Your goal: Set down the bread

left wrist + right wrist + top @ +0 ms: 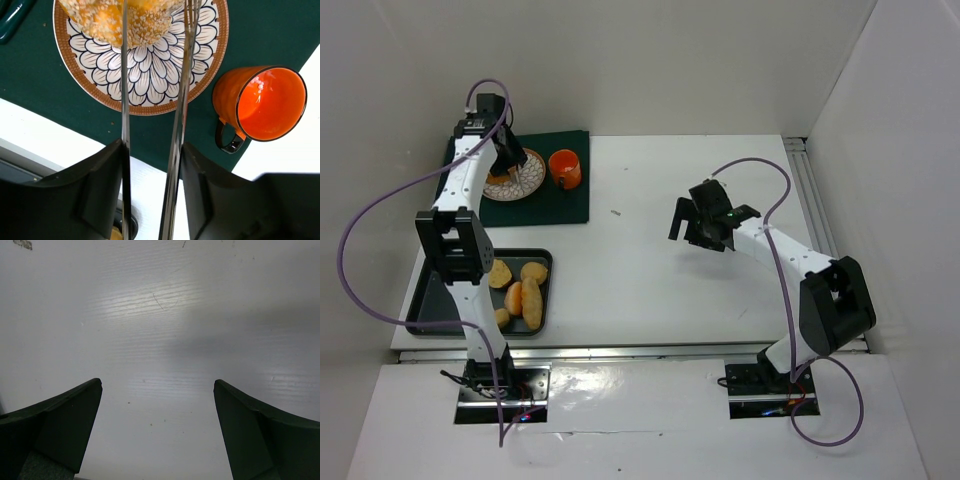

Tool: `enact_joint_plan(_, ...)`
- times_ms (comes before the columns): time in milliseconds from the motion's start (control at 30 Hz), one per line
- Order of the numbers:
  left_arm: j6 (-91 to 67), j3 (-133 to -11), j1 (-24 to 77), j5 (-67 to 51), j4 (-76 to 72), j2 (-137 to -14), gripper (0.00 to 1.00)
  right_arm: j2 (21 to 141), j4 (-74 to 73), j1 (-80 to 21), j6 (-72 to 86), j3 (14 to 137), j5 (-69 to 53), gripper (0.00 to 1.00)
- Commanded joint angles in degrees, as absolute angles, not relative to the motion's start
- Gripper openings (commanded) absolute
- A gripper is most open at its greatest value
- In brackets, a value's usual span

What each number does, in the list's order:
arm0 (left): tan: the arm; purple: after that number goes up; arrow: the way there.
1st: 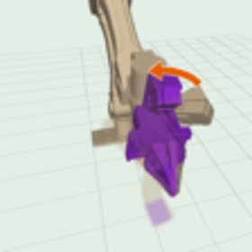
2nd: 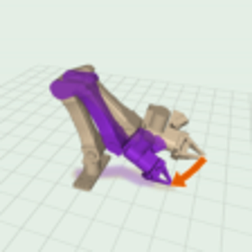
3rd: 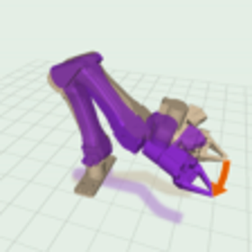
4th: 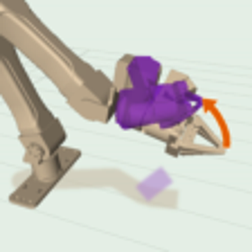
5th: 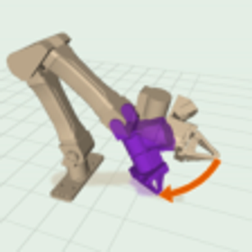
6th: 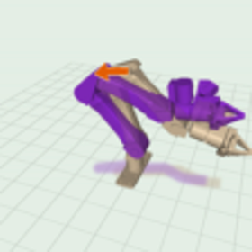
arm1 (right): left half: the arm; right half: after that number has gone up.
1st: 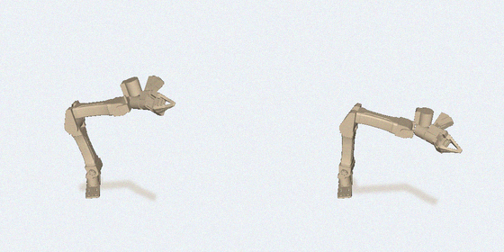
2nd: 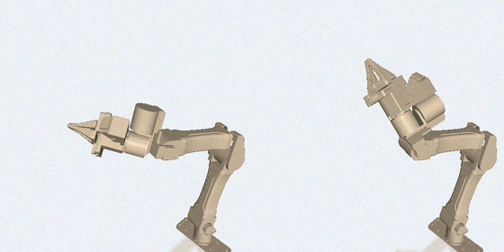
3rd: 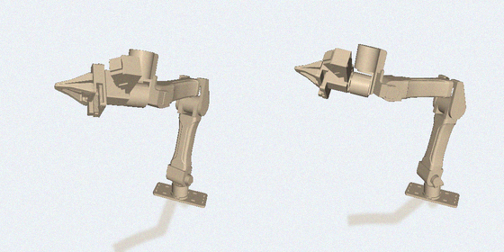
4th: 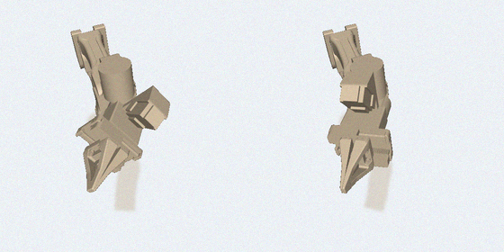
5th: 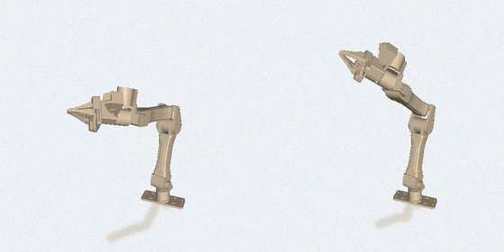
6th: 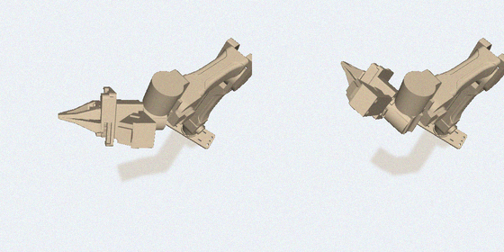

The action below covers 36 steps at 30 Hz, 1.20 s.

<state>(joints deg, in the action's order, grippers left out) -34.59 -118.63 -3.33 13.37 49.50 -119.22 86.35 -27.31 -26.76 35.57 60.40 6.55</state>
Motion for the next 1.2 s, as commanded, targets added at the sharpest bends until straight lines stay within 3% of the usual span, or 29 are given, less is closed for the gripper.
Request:
enact_joint_plan(0,-33.22,-119.79,-3.16,14.06,49.22,-113.92,0.60,84.99,-27.69,-27.33,36.56,60.21,7.65,1.00)
enact_joint_plan(367,-31.64,-116.91,-0.71,14.60,51.94,-101.53,0.60,82.00,-26.02,-28.92,37.71,57.04,6.50,1.00)
enact_joint_plan(767,-32.70,-77.19,5.71,7.12,58.70,-67.88,0.60,84.90,-23.12,-29.97,37.18,57.03,4.13,1.00)
enact_joint_plan(1167,-38.49,-66.36,11.07,5.54,71.80,-59.51,0.58,88.68,-25.66,-31.03,34.01,61.87,2.99,1.00)
